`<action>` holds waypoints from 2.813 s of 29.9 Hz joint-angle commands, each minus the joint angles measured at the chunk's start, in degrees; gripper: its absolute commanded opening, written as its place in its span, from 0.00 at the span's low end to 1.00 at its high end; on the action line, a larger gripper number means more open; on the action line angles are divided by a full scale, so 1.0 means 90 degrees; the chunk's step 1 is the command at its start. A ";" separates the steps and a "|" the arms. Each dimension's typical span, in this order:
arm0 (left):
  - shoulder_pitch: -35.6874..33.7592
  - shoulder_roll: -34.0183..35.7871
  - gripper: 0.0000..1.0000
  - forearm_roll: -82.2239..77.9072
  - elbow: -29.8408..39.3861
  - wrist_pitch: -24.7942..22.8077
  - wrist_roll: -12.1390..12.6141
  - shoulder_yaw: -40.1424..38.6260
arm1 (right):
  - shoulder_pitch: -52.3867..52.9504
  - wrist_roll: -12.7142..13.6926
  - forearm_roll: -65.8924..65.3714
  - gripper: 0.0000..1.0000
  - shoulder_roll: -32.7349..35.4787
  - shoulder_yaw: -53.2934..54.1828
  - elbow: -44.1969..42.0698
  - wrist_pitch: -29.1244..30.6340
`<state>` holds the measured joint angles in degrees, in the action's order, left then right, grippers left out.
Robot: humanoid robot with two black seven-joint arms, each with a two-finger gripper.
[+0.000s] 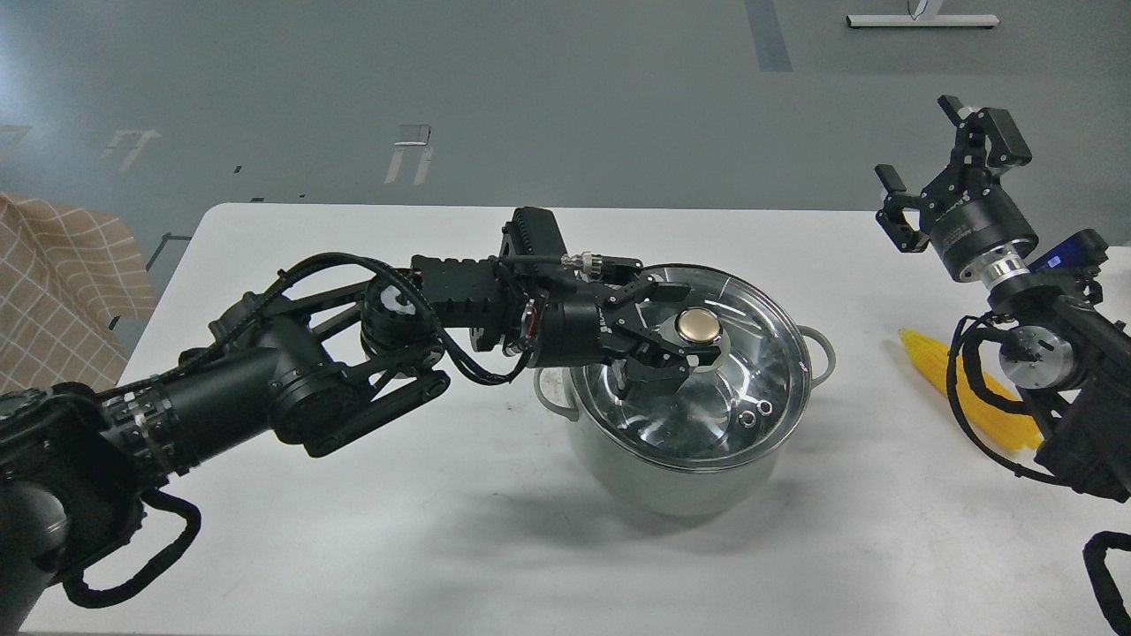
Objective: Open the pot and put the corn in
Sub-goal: 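Close the left gripper on the brass knob of the glass lid, then lift the glass lid off the pot with the left gripper, then lower the lid onto the table beside the pot, left gripper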
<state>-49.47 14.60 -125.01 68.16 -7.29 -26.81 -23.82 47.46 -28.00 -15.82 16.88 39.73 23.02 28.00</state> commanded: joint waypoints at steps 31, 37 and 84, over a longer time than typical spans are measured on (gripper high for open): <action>-0.0196 0.0545 0.12 0.0001 0.0736 0.0009 -0.0009 -0.0166 | -0.0039 0.0000 0.0000 1.00 -0.0001 0.0000 0.0010 0.0000; -0.0255 0.2055 0.12 0.0001 0.1555 0.0019 -0.0097 -0.0449 | -0.0069 0.0000 0.0000 1.00 0.0009 0.0000 0.0039 0.0000; 0.3446 0.3329 0.19 0.1282 -0.1733 0.3921 -0.0132 -0.0479 | -0.0254 0.0000 -0.0009 1.00 -0.0001 -0.0039 0.0059 0.0000</action>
<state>-18.47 45.96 -113.47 54.19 28.02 -28.00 -28.00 45.35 -28.00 -15.89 16.90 39.39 23.47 28.00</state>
